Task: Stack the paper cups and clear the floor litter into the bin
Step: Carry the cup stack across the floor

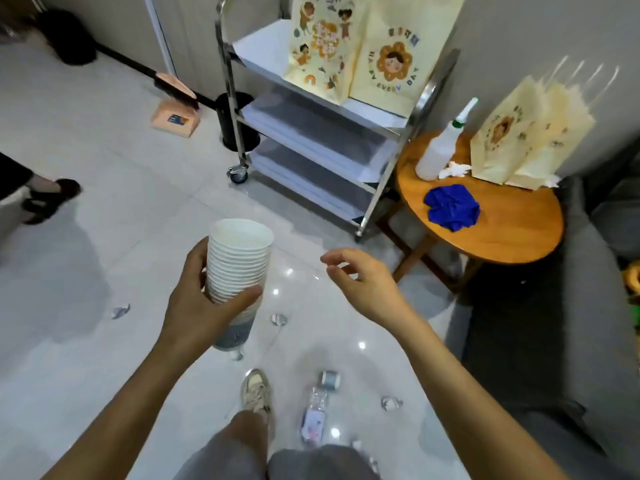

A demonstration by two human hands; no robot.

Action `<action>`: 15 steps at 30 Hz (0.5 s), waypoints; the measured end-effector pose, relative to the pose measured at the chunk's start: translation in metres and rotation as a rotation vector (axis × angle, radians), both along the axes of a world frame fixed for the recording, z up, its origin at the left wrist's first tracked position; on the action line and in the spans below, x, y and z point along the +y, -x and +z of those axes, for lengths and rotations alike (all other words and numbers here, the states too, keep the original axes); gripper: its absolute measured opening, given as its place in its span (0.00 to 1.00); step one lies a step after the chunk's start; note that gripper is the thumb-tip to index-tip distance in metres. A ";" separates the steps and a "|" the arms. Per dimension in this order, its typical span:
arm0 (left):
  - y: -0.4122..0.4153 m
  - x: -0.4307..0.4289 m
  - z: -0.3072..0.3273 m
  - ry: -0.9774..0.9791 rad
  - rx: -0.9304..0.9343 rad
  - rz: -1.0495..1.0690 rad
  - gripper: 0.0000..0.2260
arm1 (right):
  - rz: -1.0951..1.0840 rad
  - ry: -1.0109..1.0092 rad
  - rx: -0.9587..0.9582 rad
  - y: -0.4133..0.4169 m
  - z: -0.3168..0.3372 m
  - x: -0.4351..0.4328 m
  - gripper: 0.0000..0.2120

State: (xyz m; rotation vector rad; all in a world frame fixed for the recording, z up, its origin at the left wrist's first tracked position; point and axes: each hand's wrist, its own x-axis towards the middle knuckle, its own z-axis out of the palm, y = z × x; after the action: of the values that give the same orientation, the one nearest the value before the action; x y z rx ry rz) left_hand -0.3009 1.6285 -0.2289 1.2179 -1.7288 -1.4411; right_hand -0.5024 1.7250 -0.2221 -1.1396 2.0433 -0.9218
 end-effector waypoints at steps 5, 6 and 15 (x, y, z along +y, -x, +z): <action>0.005 -0.156 0.025 0.033 0.008 0.075 0.39 | 0.042 -0.034 0.041 0.013 0.022 -0.153 0.09; 0.007 -0.184 0.026 0.037 0.008 0.092 0.39 | 0.047 -0.045 0.033 0.017 0.023 -0.183 0.09; 0.024 -0.454 -0.006 0.069 -0.024 0.135 0.39 | 0.093 -0.069 -0.009 0.040 -0.017 -0.462 0.09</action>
State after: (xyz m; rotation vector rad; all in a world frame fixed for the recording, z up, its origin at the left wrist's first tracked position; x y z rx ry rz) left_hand -0.3247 1.1745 -0.2354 1.2929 -1.6647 -1.2828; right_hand -0.5426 1.2626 -0.2388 -1.1803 1.9825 -0.8034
